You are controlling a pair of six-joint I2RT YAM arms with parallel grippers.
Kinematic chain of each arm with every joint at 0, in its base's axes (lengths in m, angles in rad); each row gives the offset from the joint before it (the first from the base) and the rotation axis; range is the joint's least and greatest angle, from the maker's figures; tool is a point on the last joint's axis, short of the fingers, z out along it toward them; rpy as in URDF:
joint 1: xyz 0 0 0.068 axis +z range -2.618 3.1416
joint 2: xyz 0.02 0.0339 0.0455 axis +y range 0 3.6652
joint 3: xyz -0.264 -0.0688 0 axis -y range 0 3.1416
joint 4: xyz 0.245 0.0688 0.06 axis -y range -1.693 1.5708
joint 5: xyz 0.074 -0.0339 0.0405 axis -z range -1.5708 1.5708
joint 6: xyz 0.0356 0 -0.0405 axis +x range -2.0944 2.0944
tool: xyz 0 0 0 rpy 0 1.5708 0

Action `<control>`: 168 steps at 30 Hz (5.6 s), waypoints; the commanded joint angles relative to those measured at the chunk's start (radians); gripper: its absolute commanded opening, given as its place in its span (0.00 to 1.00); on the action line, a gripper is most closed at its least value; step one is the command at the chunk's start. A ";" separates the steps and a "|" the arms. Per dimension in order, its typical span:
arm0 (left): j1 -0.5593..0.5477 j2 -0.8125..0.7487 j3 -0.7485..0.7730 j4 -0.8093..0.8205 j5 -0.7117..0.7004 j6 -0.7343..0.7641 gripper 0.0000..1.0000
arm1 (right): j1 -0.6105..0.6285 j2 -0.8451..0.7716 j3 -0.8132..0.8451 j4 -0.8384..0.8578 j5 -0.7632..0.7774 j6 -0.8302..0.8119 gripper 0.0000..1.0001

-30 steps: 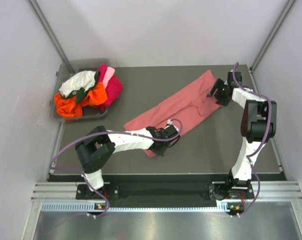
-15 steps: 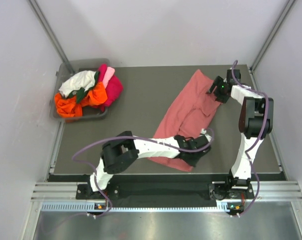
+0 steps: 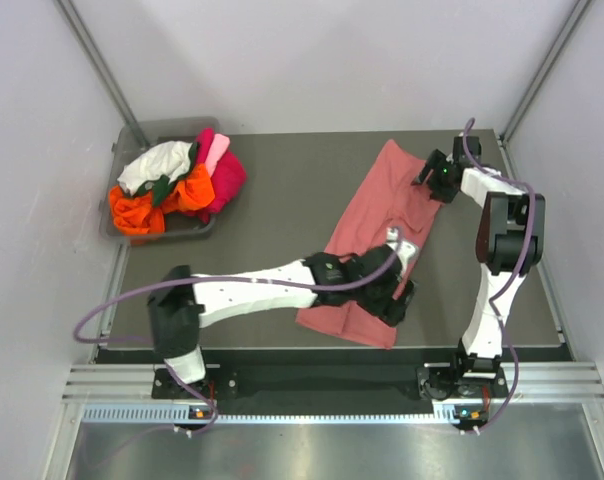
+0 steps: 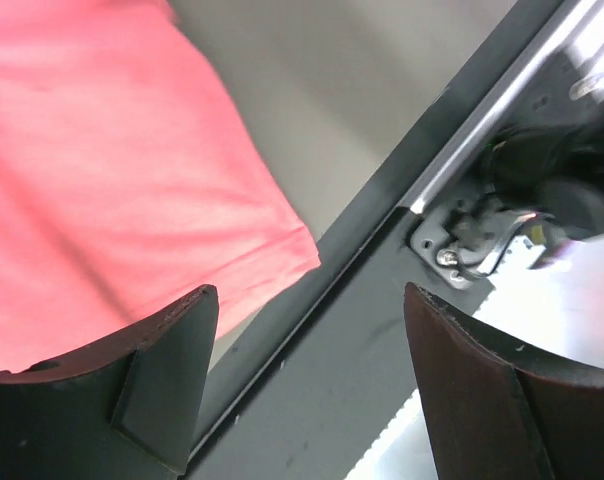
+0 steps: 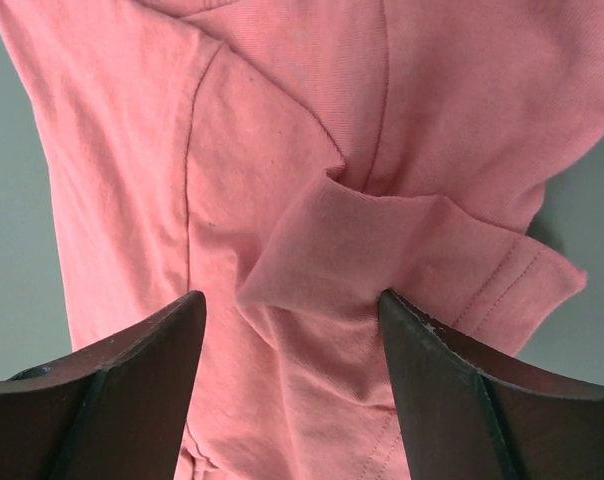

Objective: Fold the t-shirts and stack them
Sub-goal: Fold the tshirt

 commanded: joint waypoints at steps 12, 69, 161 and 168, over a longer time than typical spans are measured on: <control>0.496 -0.335 -0.354 -0.021 0.008 -0.018 0.78 | 0.135 0.401 0.579 -0.220 -0.130 -0.082 0.76; 0.465 -0.353 -0.818 0.466 0.201 -0.305 0.38 | 0.078 0.217 0.414 -0.229 0.136 -0.125 0.06; 0.815 -0.275 -0.452 0.344 0.217 -0.185 0.78 | 0.075 0.243 0.291 -0.122 -0.019 -0.119 0.29; 0.861 0.071 -0.186 0.377 0.307 -0.171 0.75 | 0.067 0.234 0.270 -0.106 -0.022 -0.107 0.30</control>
